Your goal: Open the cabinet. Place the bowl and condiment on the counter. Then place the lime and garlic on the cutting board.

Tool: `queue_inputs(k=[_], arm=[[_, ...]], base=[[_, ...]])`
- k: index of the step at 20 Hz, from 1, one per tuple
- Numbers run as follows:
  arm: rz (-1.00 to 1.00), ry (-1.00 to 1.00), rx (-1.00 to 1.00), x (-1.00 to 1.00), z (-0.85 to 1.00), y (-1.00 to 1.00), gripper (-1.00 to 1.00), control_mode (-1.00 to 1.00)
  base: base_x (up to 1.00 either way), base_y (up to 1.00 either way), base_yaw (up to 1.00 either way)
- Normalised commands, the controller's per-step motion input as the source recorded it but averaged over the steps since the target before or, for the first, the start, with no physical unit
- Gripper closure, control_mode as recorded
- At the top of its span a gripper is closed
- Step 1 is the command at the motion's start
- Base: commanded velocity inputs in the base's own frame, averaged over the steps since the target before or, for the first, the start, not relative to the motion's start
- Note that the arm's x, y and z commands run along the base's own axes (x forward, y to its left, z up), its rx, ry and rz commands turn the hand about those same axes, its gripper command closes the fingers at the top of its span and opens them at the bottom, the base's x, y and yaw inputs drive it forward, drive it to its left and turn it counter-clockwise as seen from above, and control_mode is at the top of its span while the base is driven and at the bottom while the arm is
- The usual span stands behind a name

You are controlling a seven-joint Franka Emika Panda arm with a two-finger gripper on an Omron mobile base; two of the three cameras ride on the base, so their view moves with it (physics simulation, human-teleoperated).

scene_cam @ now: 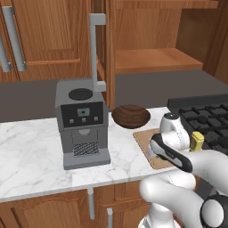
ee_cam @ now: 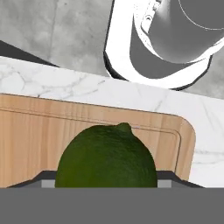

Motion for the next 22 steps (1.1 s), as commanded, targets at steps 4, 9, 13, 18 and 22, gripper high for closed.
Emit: queue_inputs(k=[4,9,13,18,22], arm=[[0.01,0.00,0.00,0.51,-0.40,-0.08,1.00,-1.00],[0.00,0.00,-0.02,0.48,-0.42,0.00,1.00,-1.00],[0.00,0.00,0.00,0.16,-0.23,0.00,-1.00,-1.00],[0.00,0.00,0.00,-0.12,0.22,0.02,-1.00,-1.00],[0.00,0.00,0.00,-0.21,0.66,0.13,-1.00,-1.00]], base=[[0.00,0.00,0.00],[0.00,0.00,0.00],[0.00,0.00,0.00],[0.00,0.00,0.00],[0.00,0.00,0.00]])
